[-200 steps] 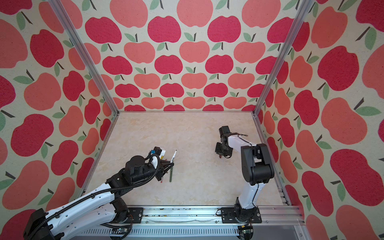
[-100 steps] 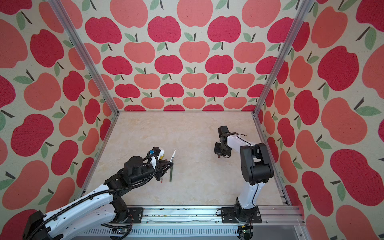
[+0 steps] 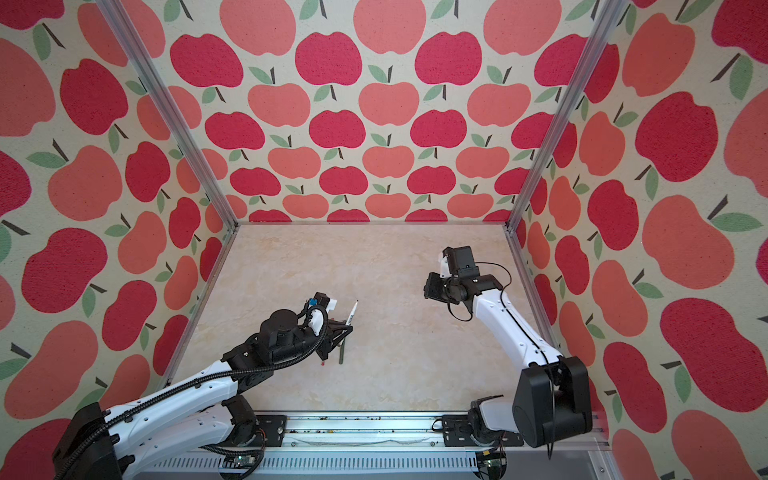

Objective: Insert the pens into the pen caps
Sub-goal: 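Lift the brown cap with the right gripper toward the held marker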

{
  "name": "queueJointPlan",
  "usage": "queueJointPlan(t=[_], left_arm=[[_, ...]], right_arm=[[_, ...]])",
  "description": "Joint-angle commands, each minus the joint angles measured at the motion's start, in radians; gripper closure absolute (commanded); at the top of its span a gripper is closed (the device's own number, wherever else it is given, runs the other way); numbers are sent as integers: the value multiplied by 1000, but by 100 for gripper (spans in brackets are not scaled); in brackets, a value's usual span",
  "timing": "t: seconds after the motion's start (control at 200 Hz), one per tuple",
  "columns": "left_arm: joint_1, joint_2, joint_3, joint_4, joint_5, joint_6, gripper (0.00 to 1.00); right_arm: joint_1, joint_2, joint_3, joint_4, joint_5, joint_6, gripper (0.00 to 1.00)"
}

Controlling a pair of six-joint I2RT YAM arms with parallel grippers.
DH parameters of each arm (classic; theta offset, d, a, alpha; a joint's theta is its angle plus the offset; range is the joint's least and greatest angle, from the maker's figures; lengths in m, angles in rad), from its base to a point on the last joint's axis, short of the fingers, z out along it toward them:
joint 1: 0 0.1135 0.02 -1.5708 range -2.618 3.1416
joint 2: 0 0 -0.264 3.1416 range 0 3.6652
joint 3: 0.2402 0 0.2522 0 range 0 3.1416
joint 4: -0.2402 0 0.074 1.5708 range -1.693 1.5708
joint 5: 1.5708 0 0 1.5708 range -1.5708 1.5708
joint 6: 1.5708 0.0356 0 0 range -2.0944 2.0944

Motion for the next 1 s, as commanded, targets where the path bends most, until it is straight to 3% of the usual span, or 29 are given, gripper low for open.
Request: queueJointPlan(t=[0.0,0.34,0.705,0.996], left_arm=[[-18,45,46,106,15,-60,100],[-105,182,100,285,13,-176,100],[-127,220,100,346,36,-236,100],[-129,239,96,377,70,-270,100]], right_arm=[[1,-90,-28,57,-125,85,89],[36,-299,-75,254,-308,250,88],[181,-359,-115,372,-248,292,88],[248,-296,-115,452,-211,288,89]])
